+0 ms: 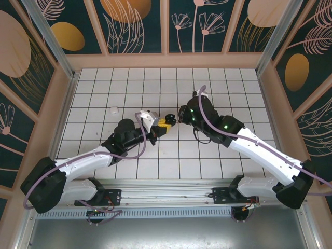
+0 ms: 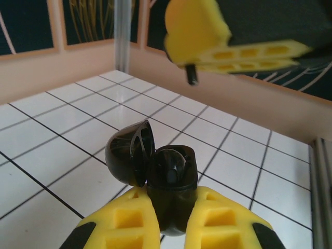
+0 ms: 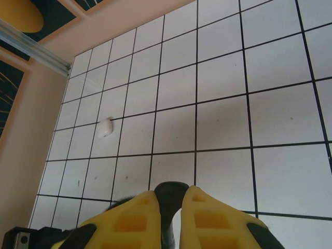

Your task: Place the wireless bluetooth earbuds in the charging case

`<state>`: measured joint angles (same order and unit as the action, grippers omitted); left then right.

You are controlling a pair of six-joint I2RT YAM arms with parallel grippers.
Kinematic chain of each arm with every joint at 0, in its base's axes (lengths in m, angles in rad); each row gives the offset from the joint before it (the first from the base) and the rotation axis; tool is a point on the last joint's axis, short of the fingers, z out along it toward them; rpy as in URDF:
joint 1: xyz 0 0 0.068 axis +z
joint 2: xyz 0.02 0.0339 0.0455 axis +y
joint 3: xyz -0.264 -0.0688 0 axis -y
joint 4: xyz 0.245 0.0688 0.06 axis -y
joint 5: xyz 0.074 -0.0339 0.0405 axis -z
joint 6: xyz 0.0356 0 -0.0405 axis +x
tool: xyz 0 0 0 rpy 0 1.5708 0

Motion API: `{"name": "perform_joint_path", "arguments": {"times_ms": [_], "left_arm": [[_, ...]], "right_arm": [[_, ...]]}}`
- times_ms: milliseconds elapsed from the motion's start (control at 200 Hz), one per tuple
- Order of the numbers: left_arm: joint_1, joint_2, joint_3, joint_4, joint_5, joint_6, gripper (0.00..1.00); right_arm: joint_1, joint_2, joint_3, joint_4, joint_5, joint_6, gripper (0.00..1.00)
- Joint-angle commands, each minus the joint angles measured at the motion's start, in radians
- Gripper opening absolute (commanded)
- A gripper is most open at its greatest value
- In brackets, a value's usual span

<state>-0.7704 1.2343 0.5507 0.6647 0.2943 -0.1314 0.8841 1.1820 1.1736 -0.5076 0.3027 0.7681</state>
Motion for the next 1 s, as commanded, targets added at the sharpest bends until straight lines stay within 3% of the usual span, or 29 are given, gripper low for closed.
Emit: {"name": "perform_joint_path", "arguments": {"times_ms": [0, 140, 991], "left_arm": [[-0.021, 0.01, 0.025, 0.097, -0.118, -0.007, 0.0], [-0.027, 0.017, 0.036, 0.102, -0.15, -0.008, 0.0], [-0.028, 0.05, 0.042, 0.084, -0.105, -0.009, 0.0]], "right_arm": [[0.033, -0.022, -0.024, -0.023, 0.08, 0.054, 0.11], [0.052, -0.012, -0.037, -0.004, 0.092, 0.054, 0.12], [0.052, 0.088, 0.074, 0.032, 0.058, -0.004, 0.13]]}}
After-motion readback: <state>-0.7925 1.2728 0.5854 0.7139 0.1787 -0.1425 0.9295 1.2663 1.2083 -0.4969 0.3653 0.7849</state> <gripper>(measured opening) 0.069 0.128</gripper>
